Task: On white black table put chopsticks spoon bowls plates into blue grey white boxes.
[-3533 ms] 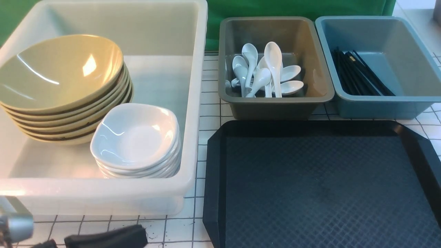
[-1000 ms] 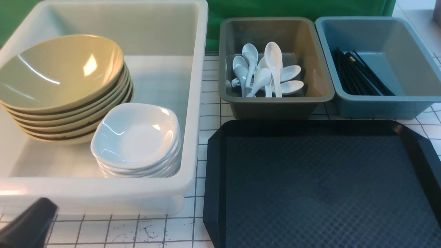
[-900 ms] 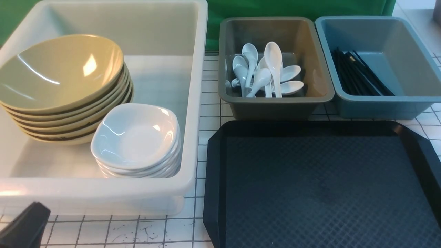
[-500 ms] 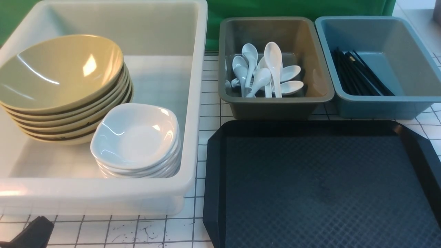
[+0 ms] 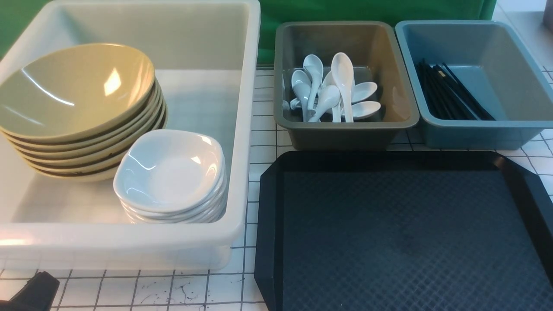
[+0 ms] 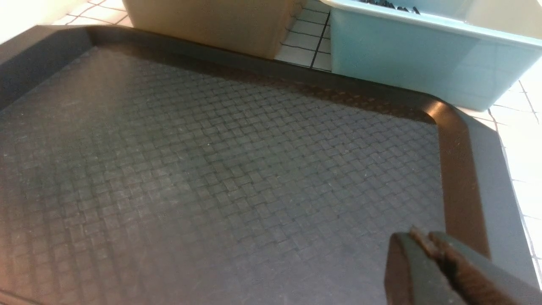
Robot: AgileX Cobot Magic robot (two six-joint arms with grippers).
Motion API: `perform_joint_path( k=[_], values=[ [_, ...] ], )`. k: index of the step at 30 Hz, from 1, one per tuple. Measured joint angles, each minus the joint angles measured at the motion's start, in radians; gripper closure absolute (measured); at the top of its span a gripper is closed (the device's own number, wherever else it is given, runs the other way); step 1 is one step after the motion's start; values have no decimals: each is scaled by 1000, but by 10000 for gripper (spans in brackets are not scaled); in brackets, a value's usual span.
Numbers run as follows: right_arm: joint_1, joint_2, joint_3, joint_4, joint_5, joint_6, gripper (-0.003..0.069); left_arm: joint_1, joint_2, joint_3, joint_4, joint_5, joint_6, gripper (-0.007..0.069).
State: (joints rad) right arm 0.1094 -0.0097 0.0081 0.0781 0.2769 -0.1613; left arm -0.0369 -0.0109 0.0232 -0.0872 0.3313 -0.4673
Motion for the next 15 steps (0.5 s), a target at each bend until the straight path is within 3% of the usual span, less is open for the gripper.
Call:
perform_joint_path(
  k=[15],
  values=[
    [0, 0, 0, 0, 0, 0, 589, 0, 0, 0, 1, 2, 0, 625]
  ],
)
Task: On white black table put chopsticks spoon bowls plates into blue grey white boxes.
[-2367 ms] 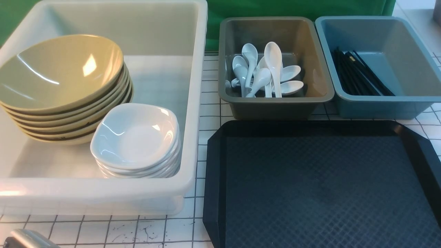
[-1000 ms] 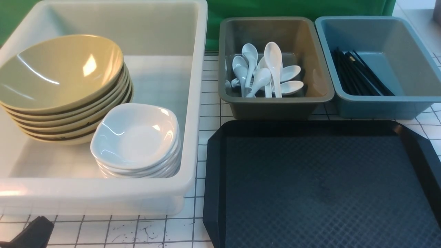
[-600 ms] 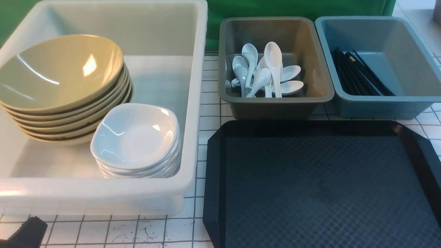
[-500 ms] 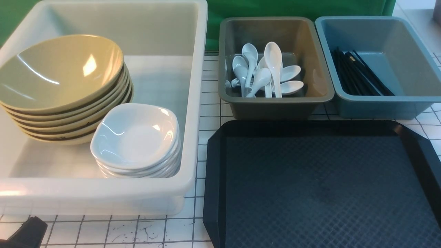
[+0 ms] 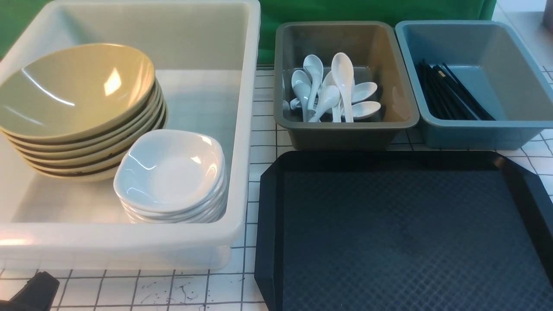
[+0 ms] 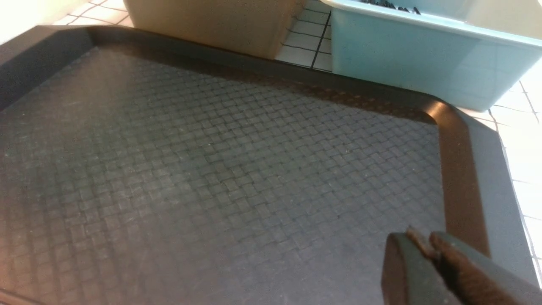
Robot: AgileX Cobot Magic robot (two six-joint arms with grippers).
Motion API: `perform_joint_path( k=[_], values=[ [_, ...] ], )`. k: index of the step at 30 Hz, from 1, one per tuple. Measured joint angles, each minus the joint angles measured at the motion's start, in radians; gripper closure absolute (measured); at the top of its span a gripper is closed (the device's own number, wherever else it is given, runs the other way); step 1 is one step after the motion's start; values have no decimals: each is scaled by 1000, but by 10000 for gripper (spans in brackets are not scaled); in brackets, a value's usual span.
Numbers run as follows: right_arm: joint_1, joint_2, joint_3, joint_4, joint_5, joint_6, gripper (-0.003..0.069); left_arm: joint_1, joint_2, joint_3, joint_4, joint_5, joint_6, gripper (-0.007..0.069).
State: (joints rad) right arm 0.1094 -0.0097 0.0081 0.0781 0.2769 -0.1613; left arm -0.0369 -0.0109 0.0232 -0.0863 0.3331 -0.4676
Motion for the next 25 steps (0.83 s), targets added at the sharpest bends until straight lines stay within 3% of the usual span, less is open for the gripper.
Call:
perform_joint_path(
  k=[25],
  values=[
    [0, 0, 0, 0, 0, 0, 566, 0, 0, 0, 2, 0, 0, 625]
  ],
)
